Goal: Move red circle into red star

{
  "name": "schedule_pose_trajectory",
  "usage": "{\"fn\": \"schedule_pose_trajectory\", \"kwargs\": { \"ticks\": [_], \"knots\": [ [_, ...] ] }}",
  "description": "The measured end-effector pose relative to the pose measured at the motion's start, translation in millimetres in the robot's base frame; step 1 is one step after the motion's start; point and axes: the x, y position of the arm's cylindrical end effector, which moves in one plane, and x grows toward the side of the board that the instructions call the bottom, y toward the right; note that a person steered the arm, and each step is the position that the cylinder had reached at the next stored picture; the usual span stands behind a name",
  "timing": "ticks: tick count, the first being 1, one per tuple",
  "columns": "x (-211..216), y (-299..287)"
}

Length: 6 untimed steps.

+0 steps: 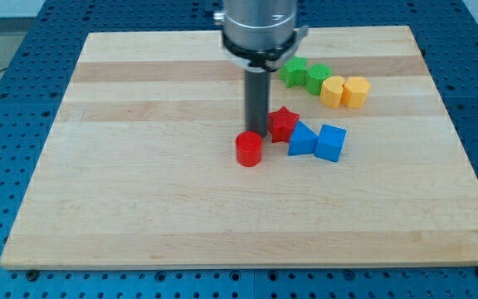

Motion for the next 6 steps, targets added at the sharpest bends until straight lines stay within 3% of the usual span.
{"fn": "schedule_pose_trajectory", "kwargs": {
  "ticks": [1, 2, 3, 6],
  "knots": [
    [1.5, -76.9],
    [47.0, -96.9],
    [62.9, -58.0],
    [44.5, 2.3]
  ]
}}
